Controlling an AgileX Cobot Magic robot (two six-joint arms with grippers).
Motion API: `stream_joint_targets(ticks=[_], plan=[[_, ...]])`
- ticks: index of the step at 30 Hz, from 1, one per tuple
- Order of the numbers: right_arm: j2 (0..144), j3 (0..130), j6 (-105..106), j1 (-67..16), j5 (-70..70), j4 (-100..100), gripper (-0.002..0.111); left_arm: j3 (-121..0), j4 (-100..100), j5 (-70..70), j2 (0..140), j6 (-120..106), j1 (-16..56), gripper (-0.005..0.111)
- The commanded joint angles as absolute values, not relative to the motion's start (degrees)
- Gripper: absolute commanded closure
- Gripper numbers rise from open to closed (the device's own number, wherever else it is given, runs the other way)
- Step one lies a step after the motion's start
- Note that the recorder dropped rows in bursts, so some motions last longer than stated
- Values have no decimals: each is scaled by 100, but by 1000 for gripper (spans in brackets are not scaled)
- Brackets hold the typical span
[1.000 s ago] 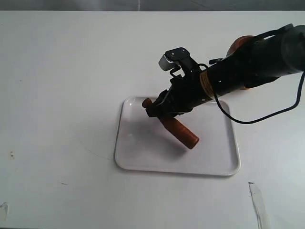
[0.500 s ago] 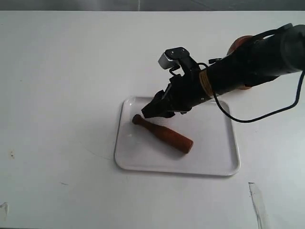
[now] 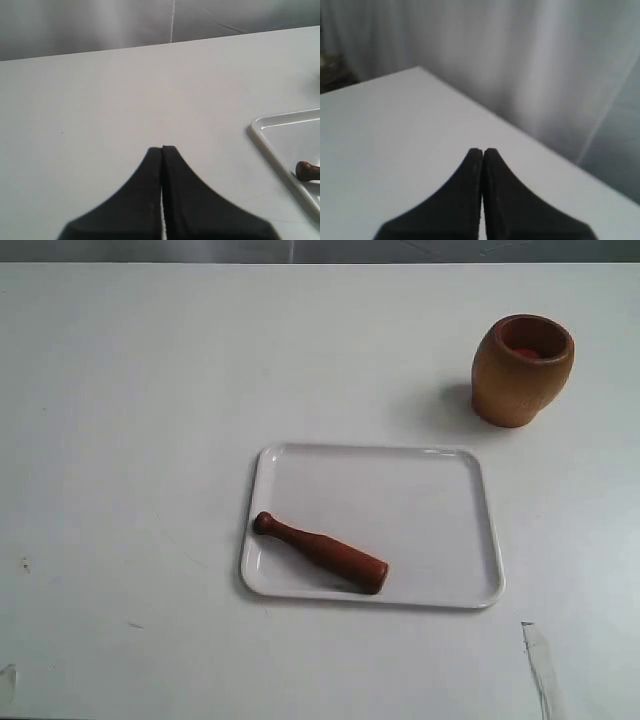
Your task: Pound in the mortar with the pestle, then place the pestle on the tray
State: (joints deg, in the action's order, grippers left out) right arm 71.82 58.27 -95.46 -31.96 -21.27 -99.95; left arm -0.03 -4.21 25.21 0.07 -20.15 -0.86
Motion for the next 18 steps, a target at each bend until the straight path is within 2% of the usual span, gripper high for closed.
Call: stream_joint_targets(ticks=[1, 8, 14, 18], plan=[[6000, 5388, -9557, -3198, -216, -9995, 108, 0, -379, 2503, 0, -1968, -42, 107], [4450, 4288, -8572, -3198, 2638, -9886, 108, 0, -379, 2503, 0, -1968, -42, 107], [4065, 4112, -5462, -3198, 5152, -7850, 108, 0, -379, 2503, 0, -1968, -42, 107], [4065, 4112, -3981, -3198, 5193, -6161, 108, 0, -379, 2503, 0, -1968, -42, 107]])
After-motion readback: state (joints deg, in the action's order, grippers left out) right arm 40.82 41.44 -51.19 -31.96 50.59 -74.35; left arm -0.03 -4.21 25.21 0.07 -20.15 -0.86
